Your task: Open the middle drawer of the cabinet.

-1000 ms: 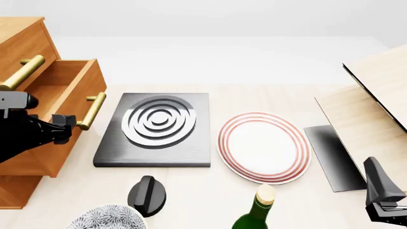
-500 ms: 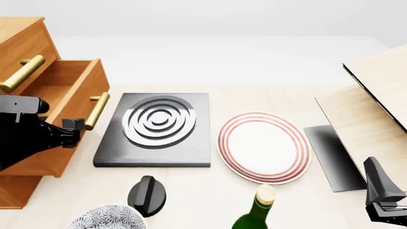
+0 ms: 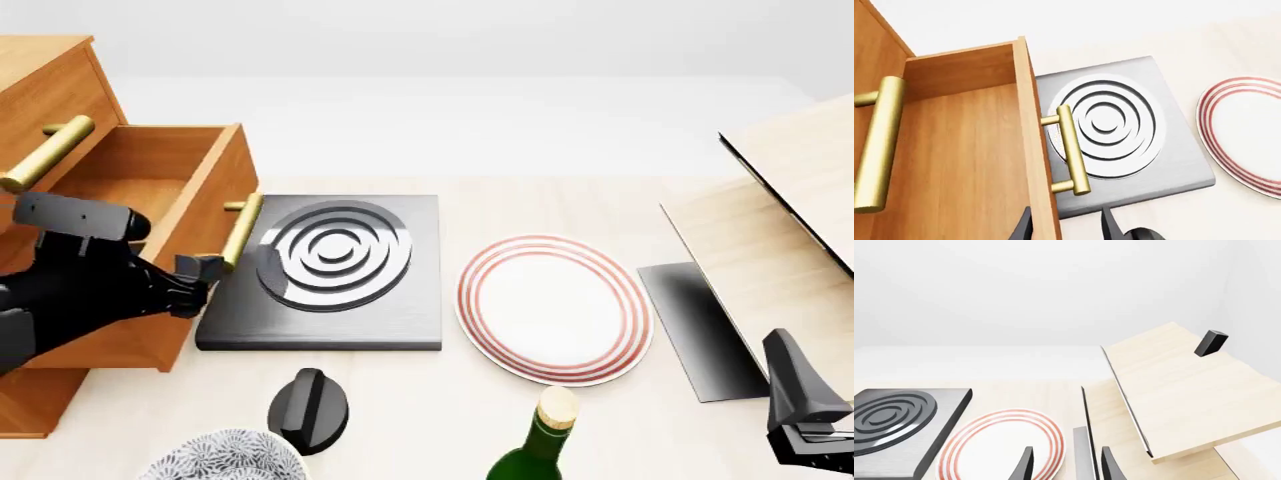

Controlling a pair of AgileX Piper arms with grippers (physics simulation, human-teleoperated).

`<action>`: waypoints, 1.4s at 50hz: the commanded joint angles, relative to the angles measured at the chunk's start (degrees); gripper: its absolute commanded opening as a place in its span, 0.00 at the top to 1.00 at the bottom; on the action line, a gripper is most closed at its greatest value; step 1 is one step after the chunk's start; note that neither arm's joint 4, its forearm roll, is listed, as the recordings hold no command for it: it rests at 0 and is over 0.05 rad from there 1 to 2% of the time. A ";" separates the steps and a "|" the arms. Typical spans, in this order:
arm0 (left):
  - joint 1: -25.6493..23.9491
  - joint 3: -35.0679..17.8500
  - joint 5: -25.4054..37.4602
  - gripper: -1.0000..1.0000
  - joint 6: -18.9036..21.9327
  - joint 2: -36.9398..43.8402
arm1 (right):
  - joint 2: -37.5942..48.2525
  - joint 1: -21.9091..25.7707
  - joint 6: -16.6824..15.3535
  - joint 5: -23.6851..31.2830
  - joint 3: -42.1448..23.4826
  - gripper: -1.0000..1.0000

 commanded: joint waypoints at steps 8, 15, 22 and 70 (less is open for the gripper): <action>-8.18 -4.06 -1.06 0.00 -1.13 7.08 | -0.10 0.24 0.13 0.24 0.00 0.00; -14.82 -6.94 -1.61 0.00 -3.18 10.65 | -0.09 0.23 0.15 0.24 0.00 0.00; -23.52 -10.16 -1.90 0.00 -8.01 13.47 | -0.12 0.23 0.12 0.25 0.00 0.00; -6.89 -19.25 26.30 0.00 12.33 -42.52 | -0.12 0.21 0.13 0.27 -0.01 0.00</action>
